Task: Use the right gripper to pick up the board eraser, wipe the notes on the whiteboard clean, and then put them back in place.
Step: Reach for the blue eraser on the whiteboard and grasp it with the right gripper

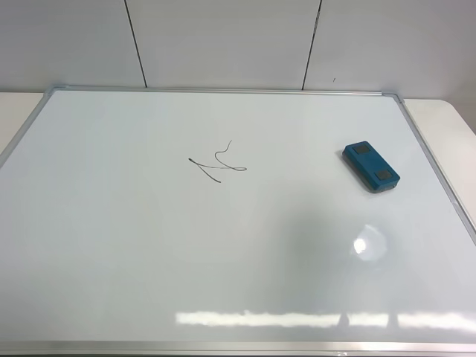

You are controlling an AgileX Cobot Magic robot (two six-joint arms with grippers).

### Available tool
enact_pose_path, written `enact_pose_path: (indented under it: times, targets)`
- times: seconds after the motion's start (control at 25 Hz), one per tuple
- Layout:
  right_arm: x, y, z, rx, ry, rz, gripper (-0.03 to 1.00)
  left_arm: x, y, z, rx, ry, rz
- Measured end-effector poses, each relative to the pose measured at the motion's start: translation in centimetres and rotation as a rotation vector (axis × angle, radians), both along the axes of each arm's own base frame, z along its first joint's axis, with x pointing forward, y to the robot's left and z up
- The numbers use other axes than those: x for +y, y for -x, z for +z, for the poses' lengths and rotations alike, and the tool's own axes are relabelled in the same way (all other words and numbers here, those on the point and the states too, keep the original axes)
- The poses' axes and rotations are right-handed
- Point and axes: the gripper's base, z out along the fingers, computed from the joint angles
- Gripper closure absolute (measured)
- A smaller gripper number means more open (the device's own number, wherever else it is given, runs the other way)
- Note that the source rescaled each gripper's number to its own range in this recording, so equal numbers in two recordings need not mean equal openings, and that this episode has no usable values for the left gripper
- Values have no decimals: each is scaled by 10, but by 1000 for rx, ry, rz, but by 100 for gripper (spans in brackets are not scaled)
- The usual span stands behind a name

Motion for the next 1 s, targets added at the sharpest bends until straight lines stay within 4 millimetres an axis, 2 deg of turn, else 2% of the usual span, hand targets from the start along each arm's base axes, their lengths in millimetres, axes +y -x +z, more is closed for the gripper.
enact_pose_path:
  times: [0.2, 0.36, 0.6, 1.0]
  targets:
    - [7, -56, 11, 110, 11, 100, -3, 0, 0, 0, 0, 0, 0]
    - [12, -103, 7, 196, 1, 147, -3, 0, 0, 0, 0, 0, 0]
    - [15, -165, -19, 307, 2, 159, -3, 0, 0, 0, 0, 0, 0]
    - [22, -229, -60, 361, 85, 199, -3, 0, 0, 0, 0, 0, 0]
